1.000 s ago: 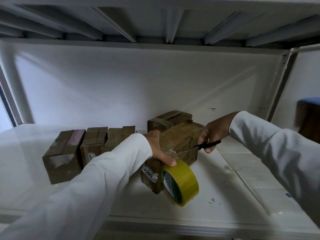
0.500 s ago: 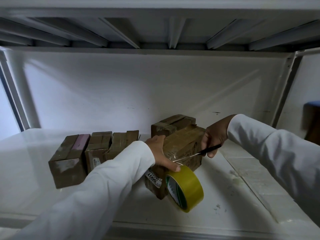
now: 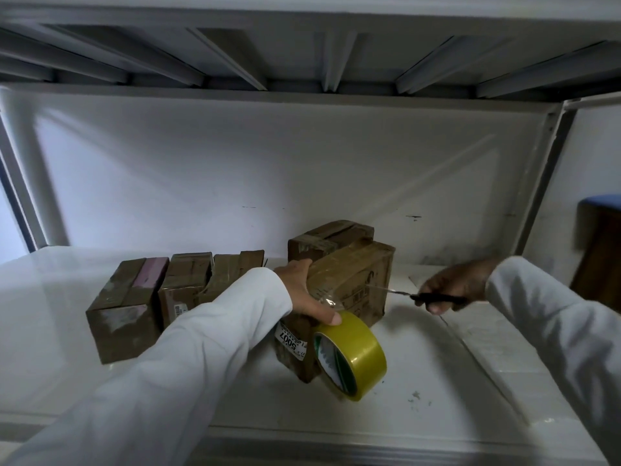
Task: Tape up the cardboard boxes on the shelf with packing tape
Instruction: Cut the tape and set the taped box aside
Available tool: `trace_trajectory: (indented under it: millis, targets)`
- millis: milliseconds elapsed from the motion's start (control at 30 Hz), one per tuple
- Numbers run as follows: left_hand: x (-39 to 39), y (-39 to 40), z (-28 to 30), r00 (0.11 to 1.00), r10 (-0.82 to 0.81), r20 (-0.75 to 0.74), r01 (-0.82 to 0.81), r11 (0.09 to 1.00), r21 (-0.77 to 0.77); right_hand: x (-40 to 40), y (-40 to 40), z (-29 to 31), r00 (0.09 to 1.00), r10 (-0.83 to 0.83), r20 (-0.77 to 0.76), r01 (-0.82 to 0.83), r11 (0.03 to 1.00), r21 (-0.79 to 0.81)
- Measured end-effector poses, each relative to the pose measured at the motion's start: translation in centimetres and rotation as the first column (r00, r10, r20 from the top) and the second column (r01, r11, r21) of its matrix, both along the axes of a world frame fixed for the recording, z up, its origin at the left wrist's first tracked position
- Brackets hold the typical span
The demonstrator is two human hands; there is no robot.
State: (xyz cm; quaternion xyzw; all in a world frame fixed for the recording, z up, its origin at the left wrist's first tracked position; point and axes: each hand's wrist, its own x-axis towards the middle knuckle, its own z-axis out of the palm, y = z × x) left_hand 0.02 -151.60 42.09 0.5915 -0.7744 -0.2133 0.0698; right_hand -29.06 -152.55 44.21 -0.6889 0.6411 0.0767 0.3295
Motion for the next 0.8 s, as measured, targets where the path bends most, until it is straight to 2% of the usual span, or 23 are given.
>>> trace_trajectory:
  millis: [33, 100, 133, 167, 200, 233, 267, 300, 333, 367, 433, 500, 633, 700, 767, 800]
  targets:
    - [0.1, 0.0, -0.1, 1.000, 0.000, -0.007, 0.000, 1.000, -0.001, -0.4, 0.6, -1.2, 0.993, -0.035, -0.109, 0.036, 0.999, 0.006]
    - [-0.1, 0.0, -0.1, 1.000, -0.012, 0.009, 0.012, 1.000, -0.003, -1.2, 1.4, -4.4, 0.916, -0.001, -0.402, 0.005, 1.000, 0.010]
    - [-0.3, 0.0, 0.0, 1.000, -0.018, 0.021, 0.018, 1.000, -0.004, -1.3, 1.7, -5.9, 0.877, 0.021, -0.481, -0.038, 0.999, -0.026]
    - [-0.4, -0.1, 0.0, 0.999, -0.019, 0.028, 0.019, 1.000, -0.003, -0.9, 2.1, -6.9, 0.886, -0.017, -0.463, -0.032, 0.995, -0.097]
    - [-0.5, -0.1, 0.0, 0.999, -0.017, 0.029, 0.017, 1.000, -0.004, -0.5, 2.5, -7.6, 0.940, -0.089, -0.330, 0.021, 0.979, -0.205]
    - [-0.5, -0.2, 0.0, 0.999, -0.013, 0.030, 0.013, 1.000, -0.004, 0.3, 2.9, -7.8, 0.985, -0.136, -0.105, 0.101, 0.952, -0.290]
    - [-0.5, -0.3, 0.0, 1.000, -0.008, 0.030, 0.009, 1.000, -0.004, 1.5, 3.5, -7.5, 0.973, -0.147, 0.177, 0.195, 0.935, -0.296]
    - [-0.4, -0.3, -0.1, 1.000, -0.002, 0.027, 0.002, 1.000, -0.001, 3.4, 4.3, -6.9, 0.888, -0.146, 0.436, 0.263, 0.939, -0.222]
    - [-0.4, -0.4, 0.0, 1.000, 0.003, 0.021, -0.003, 1.000, 0.001, 5.3, 5.2, -6.2, 0.797, -0.136, 0.588, 0.257, 0.958, -0.126]
    - [-0.4, -0.4, 0.0, 1.000, 0.008, 0.017, -0.008, 1.000, 0.001, 7.2, 6.0, -5.5, 0.756, -0.108, 0.646, 0.206, 0.976, -0.077]
    - [-0.6, -0.3, -0.1, 0.999, 0.015, 0.037, -0.014, 1.000, -0.016, 9.9, 6.4, -5.1, 0.742, -0.036, 0.670, 0.136, 0.986, -0.096]
    - [-0.7, -0.5, -0.2, 0.998, 0.037, 0.055, -0.034, 0.998, -0.046, 11.4, 6.2, -5.5, 0.674, -0.027, 0.738, 0.181, 0.975, -0.130]
    - [-0.4, -0.8, -0.5, 0.994, 0.091, -0.062, -0.092, 0.995, -0.030, 11.8, 6.4, -6.8, 0.491, -0.086, 0.867, 0.233, 0.972, -0.036]
    - [-0.8, -0.9, -0.7, 0.995, 0.098, -0.034, -0.100, 0.993, -0.060, 12.0, 6.5, -6.6, 0.419, -0.139, 0.897, 0.243, 0.969, 0.037]
    - [-1.3, -0.9, -1.0, 0.992, 0.123, -0.008, -0.124, 0.987, -0.104, 12.2, 6.6, -6.9, 0.404, -0.216, 0.889, 0.310, 0.947, 0.089]
    - [-1.4, -1.1, -1.2, 0.989, 0.148, -0.017, -0.149, 0.982, -0.117, 12.2, 6.7, -7.2, 0.437, -0.261, 0.861, 0.353, 0.930, 0.103]
